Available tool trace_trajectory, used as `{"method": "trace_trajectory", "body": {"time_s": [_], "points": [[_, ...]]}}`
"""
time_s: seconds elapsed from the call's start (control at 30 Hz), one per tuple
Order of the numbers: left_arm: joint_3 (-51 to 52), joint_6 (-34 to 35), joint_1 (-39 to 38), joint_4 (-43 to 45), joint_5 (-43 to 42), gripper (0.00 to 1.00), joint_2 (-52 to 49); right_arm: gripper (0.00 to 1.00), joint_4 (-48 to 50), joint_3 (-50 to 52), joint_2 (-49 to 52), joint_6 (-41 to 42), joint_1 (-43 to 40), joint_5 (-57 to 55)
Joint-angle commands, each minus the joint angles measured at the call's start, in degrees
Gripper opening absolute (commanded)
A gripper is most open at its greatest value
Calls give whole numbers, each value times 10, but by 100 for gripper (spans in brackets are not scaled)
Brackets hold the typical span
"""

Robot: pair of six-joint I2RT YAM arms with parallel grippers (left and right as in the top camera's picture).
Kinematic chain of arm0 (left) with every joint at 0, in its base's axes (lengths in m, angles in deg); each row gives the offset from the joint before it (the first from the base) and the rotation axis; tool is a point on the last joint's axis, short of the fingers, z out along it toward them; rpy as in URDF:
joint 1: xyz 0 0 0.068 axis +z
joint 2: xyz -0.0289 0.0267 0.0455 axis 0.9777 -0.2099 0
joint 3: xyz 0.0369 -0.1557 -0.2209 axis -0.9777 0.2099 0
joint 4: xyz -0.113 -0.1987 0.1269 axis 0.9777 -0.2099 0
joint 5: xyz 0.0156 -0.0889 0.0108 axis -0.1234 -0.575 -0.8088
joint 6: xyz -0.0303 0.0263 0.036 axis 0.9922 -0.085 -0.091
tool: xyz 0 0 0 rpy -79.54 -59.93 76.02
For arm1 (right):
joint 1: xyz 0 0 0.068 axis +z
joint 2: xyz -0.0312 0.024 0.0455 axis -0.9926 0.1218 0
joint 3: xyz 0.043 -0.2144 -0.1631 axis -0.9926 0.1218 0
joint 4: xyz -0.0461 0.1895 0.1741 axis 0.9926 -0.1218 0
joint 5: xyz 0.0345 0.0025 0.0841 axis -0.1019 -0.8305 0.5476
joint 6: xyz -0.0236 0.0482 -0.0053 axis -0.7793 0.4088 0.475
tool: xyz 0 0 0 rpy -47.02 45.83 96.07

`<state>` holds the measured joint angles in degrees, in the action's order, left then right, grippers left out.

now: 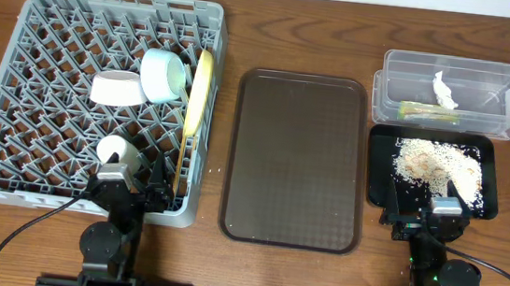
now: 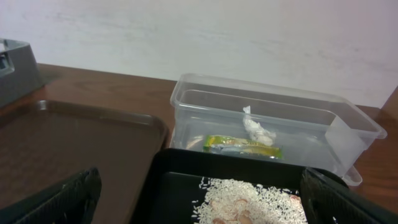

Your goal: Sort waste into correct bins and load items into the dishwasher

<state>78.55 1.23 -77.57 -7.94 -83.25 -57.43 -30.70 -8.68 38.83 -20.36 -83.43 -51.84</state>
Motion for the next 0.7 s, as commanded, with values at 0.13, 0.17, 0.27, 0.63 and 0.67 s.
{"method": "trace_trajectory", "body": {"time_s": [0.13, 0.17, 0.27, 0.63, 0.67], "points": [[4, -57, 3, -30, 5, 88, 5, 99, -3, 1, -3, -7, 2, -3], [4, -57, 3, -42, 5, 88, 5, 99, -3, 1, -3, -7, 2, -3], [4, -57, 3, -39, 5, 88, 3, 99, -3, 1, -3, -7, 2, -3], [4, -57, 3, -39, 5, 88, 3, 99, -3, 1, -3, -7, 2, -3], [4, -57, 3, -39, 5, 88, 3, 99, -3, 1, -3, -7, 2, -3]]}}
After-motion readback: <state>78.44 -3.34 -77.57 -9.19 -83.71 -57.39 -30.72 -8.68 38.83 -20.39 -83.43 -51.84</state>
